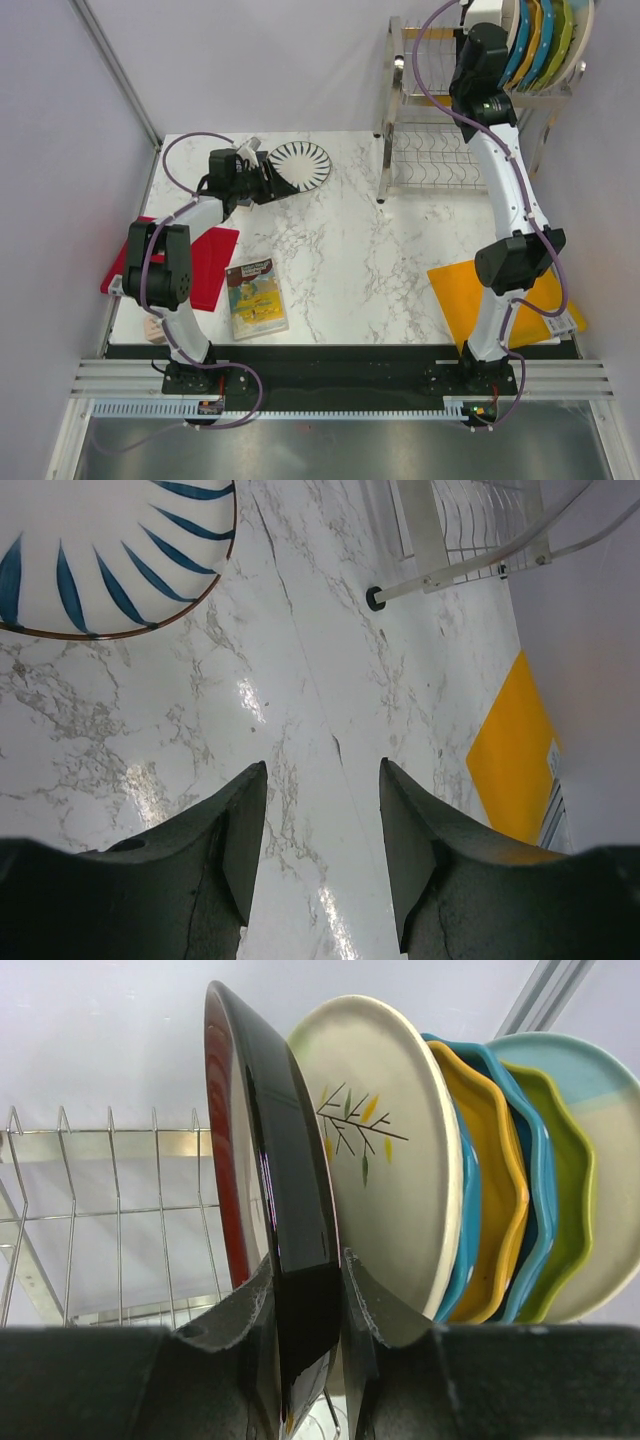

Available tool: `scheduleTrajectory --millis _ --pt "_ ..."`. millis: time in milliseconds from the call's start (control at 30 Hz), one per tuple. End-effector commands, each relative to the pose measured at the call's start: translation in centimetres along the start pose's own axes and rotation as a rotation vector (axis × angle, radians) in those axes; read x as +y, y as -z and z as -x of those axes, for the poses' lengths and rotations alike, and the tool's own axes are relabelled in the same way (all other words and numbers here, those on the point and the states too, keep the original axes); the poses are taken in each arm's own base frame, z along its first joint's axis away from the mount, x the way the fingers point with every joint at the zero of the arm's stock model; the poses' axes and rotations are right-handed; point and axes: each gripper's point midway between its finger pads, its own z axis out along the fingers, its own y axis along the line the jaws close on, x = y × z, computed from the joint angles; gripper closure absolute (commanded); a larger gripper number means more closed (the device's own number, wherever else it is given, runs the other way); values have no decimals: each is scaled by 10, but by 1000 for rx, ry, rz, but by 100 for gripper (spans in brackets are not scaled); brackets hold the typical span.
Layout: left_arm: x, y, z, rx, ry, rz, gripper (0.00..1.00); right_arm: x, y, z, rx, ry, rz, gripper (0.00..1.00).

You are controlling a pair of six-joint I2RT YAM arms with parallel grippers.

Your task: Load the plates into the dish rack

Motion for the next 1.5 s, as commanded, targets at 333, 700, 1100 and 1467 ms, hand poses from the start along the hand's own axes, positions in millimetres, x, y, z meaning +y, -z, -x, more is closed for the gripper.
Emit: scheduleTrajectory --millis 333,700,1100,1467 --pt "-5 -3 9 -21 -6 -24 44 -23 -13 56 -193 -88 -90 48" --pt "41 -52 56 26 -125 100 52 -60 54 120 -310 -113 -49 41" --pt "101 -103 35 88 -58 255 98 44 159 53 -265 -9 659 25" --pt "95 -112 -45 266 -7 297 98 84 175 -44 18 -115 770 21"
